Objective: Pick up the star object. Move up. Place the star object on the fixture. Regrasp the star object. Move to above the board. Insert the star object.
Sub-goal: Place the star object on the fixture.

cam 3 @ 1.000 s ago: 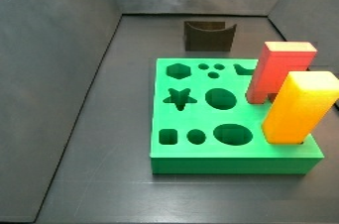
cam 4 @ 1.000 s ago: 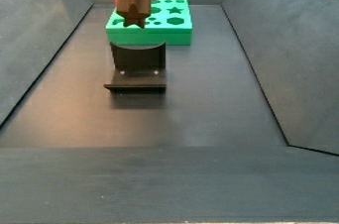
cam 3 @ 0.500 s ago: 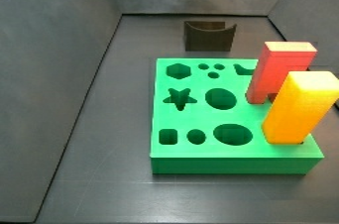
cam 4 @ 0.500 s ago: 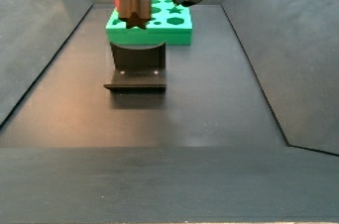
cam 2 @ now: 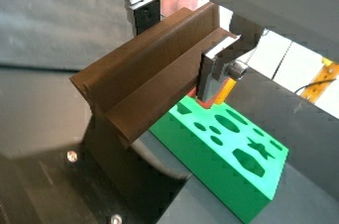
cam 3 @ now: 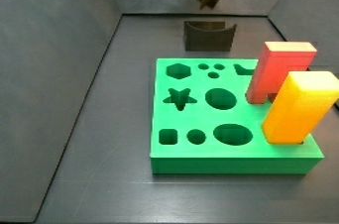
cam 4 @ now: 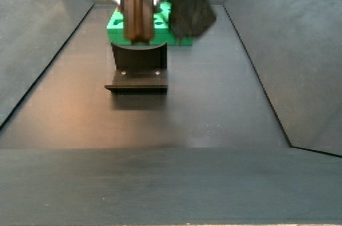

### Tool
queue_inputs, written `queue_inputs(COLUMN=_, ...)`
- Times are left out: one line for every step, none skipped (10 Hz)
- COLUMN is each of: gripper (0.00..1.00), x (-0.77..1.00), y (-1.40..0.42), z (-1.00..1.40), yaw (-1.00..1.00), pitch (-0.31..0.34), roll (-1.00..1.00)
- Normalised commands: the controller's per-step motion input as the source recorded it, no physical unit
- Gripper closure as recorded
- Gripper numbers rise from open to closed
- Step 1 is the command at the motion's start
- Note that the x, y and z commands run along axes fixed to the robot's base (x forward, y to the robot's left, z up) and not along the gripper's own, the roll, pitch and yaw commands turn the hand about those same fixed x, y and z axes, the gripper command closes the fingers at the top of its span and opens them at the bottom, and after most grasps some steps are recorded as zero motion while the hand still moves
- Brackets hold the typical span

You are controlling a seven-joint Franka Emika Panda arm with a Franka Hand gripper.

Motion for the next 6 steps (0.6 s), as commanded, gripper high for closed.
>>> queue_inputs(gripper=1.00, x=0.15, y=0.14, z=-1.00, yaw=-0.12, pitch=0.161, roll=-0.67)
queue_inputs(gripper=1.00, x=0.16, y=0.14, z=-1.00, yaw=-0.16, pitch=0.121, roll=-0.44)
queue_inputs(gripper=1.00, x=0.17, y=0.14, z=-1.00, yaw=-0.16, pitch=0.103, roll=-0.33)
queue_inputs(gripper=1.00, x=0.17, y=0.13, z=-0.94, yaw=-0.17, pitch=0.048, roll=-0.19)
queue_inputs(gripper=1.00, x=0.15, y=0.12, z=-0.79, yaw=-0.17, pitch=0.027, roll=-0.17)
queue_inputs(gripper=1.00, x=0.11, y=0.09, z=-0.52, yaw=-0.15, pitch=-0.006, roll=-0.16)
